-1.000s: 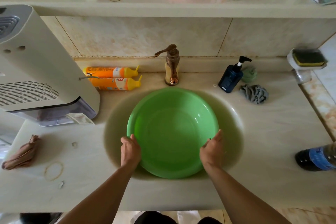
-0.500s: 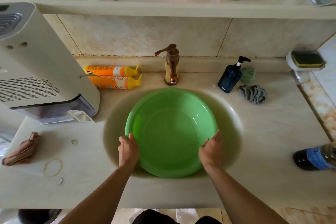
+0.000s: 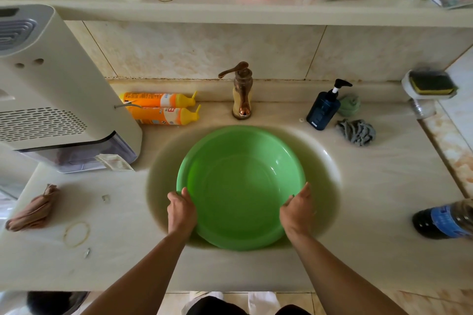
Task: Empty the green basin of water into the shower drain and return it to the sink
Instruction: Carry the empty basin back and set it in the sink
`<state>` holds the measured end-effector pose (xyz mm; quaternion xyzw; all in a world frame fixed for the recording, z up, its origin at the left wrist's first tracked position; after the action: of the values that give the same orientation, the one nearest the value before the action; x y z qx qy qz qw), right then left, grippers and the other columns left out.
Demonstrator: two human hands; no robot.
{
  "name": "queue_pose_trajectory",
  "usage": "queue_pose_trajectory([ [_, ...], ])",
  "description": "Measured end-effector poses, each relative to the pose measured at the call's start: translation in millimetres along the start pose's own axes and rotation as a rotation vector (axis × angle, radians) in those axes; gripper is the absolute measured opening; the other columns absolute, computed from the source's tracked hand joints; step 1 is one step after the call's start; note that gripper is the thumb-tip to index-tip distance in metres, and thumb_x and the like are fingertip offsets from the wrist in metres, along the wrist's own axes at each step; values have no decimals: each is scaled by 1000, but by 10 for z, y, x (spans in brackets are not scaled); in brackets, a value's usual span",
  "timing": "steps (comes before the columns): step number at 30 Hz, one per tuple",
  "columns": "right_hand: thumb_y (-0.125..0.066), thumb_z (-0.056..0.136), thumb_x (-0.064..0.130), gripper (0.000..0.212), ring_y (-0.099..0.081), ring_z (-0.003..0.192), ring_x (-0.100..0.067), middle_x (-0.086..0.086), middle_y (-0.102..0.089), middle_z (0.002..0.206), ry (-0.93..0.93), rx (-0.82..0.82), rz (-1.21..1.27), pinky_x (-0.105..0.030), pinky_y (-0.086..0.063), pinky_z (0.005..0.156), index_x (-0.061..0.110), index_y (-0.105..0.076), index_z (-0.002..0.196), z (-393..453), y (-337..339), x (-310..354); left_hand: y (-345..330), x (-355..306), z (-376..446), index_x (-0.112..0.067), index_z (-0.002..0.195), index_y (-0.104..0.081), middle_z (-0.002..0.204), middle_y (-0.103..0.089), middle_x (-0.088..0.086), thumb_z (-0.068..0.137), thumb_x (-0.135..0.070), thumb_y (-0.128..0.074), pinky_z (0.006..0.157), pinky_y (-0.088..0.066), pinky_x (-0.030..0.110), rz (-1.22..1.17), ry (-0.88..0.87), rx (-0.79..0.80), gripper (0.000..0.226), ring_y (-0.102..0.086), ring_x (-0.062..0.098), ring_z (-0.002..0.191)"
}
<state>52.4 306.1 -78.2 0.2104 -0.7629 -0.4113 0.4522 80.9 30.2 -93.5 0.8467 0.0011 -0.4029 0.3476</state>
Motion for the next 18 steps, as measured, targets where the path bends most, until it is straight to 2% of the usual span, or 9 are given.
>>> queue_pose_trajectory([
  [9,-45,96,4,61,-49,124,-39,-26,-45,141,60,-42,22,-39,-37,99,-6,-19,150,12,51,86,11,-21,-8,-3,106,-41,112,-60,32,104,-39,-28,78,-42,42,-10,-9,-34,38,-58,44,101],
  [13,-46,95,3,63,-49,124,-38,-25,-43,143,63,-6,-21,-36,-37,99,-6,-17,150,38,47,84,9,-2,-9,-2,107,-42,114,-60,32,104,-38,-29,76,-39,40,6,12,-22,38,-57,44,103],
  [18,-49,90,-2,67,-48,123,-41,-27,-44,140,27,5,-34,-42,-40,99,-8,-17,149,30,7,26,5,-26,6,-2,107,-42,114,-60,31,104,-38,-30,79,-42,42,13,11,-17,38,-58,44,102],
])
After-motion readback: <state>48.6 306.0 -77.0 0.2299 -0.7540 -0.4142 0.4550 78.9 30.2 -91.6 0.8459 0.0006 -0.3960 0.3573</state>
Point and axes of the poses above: each hand's wrist, its own z-axis towards the middle knuckle, its own y-axis out of the back of the hand, x = y × z, the point moved 3 cm from there along z, towards the middle knuckle
